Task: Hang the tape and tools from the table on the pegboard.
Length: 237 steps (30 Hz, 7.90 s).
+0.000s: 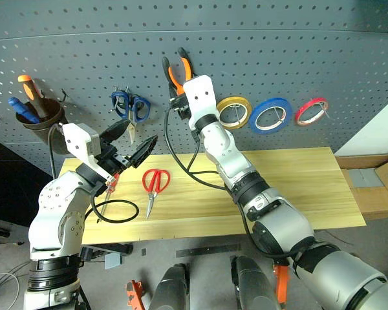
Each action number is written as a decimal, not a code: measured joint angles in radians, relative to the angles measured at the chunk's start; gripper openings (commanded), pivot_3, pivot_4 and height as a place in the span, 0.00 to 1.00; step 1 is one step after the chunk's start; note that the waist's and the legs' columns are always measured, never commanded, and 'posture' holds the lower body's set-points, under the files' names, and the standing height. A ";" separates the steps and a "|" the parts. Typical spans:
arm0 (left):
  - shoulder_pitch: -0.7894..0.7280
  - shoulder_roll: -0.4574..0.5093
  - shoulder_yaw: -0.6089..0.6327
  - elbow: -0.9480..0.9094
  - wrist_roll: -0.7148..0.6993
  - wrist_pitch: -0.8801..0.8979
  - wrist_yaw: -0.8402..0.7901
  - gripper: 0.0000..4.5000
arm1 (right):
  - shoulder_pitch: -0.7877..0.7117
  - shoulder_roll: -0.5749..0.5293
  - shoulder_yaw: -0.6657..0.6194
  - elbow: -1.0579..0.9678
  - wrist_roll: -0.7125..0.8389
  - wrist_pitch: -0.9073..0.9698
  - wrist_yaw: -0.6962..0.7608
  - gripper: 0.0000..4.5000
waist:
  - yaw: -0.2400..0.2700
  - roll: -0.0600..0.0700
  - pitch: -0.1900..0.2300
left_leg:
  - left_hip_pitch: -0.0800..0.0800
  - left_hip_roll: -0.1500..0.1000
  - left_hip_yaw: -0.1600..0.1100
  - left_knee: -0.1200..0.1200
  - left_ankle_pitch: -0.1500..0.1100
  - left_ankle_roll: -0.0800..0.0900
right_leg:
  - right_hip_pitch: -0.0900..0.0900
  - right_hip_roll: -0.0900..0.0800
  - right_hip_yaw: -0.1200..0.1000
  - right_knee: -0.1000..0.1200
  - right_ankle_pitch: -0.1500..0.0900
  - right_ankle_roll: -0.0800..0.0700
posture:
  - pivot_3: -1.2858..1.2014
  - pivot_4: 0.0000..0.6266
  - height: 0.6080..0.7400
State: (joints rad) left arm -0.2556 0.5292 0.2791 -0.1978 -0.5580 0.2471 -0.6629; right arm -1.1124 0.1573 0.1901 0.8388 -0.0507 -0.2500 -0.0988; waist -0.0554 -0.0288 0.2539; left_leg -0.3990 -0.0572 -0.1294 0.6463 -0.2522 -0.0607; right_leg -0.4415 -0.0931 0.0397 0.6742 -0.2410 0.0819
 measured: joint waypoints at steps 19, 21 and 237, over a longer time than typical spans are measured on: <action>0.029 -0.040 -0.014 0.006 0.038 0.006 0.045 0.99 | 0.248 -0.027 0.032 -0.806 0.175 0.312 0.078 1.00 | -0.002 0.000 0.000 | 0.001 0.005 -0.002 -0.001 0.001 0.000 | -0.001 0.004 -0.001 0.000 0.003 -0.005 | 0.53 0.35 1.00; 0.036 -0.043 -0.017 0.006 0.048 0.009 0.054 0.99 | 0.278 -0.029 0.040 -0.898 0.248 0.384 0.123 1.00 | -0.001 0.000 0.000 | 0.001 0.005 -0.002 -0.001 0.001 0.000 | 0.000 0.004 -0.001 0.000 0.003 -0.005 | 0.53 0.36 1.00; -0.361 0.089 0.214 0.151 0.195 -0.067 0.385 0.18 | 0.331 -0.461 0.142 -1.223 0.316 0.816 0.797 1.00 | 0.011 -0.028 0.007 | -0.010 0.018 0.001 0.001 -0.004 -0.009 | -0.004 0.005 -0.032 -0.017 0.008 -0.010 | 0.50 0.24 1.00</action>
State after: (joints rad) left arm -0.6163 0.6179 0.4927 -0.0468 -0.3634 0.1806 -0.2774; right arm -0.7816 -0.3035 0.3320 -0.3847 0.2651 0.5655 0.6984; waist -0.0442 -0.0567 0.2608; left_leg -0.4087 -0.0394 -0.1287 0.6473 -0.2566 -0.0692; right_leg -0.4454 -0.0886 0.0081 0.6575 -0.2334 0.0714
